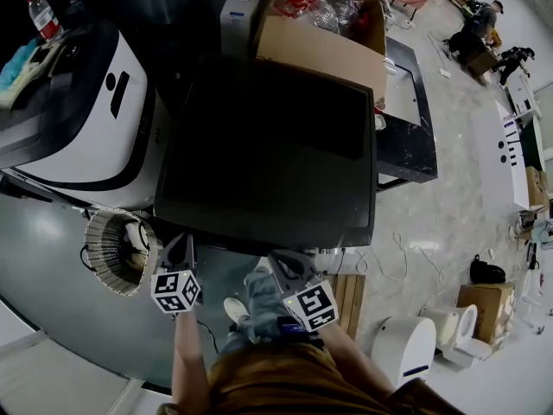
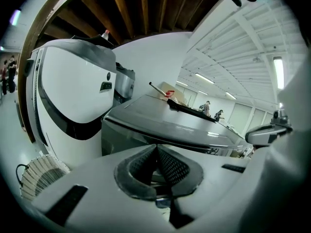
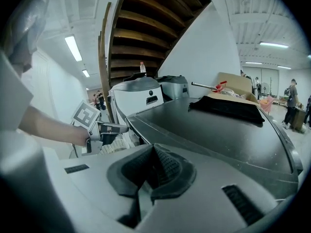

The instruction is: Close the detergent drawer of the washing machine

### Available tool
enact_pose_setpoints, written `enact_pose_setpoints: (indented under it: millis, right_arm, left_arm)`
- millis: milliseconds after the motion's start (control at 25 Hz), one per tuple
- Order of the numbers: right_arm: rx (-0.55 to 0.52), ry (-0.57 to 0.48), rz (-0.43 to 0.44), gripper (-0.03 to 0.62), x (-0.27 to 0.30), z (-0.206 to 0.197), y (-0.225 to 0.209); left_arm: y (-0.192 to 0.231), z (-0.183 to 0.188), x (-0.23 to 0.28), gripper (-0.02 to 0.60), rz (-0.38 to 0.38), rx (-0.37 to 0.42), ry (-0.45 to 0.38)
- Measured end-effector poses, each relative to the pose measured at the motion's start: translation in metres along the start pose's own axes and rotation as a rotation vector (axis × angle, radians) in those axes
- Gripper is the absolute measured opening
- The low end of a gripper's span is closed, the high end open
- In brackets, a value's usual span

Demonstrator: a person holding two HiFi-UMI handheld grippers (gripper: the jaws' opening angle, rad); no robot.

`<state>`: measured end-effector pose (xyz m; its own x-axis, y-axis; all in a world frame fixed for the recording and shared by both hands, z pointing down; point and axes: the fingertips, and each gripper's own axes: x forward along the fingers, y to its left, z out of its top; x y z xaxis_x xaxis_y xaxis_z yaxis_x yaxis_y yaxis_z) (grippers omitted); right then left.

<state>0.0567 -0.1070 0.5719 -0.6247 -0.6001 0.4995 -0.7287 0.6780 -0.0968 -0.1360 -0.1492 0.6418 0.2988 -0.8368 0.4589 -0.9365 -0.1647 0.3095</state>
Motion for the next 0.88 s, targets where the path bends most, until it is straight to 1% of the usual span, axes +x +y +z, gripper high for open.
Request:
enact_pose_setpoints:
  millis: [280,400,600,760,880]
  right_arm:
    - [0.003,-0.027,-0.017,0.012,-0.010,0.002,0.005]
    - [0.001,-0.041,-0.019,0.012,-0.014,0.007,0.011]
    - [0.035,-0.111,-0.021,0.012,-0.026,0.016,0.019]
    - [-0.016,-0.100,-0.034,0.012,-0.036,0.016,0.029]
    - [0.014,-0.130,-0.069,0.012,-0.046,0.020,0.030]
  left_arm:
    - [-0.008,0.000,-0.012,0.026,-0.007,0.039,0.008]
    - [-0.016,0.003,-0.020,0.025,-0.026,0.058,0.002]
    - [-0.031,0.012,-0.039,0.025,-0.060,0.073,-0.030]
    - [-0.038,0.017,-0.055,0.025,-0.076,0.090,-0.052]
    - [-0.044,0.025,-0.069,0.025,-0.089,0.105,-0.077]
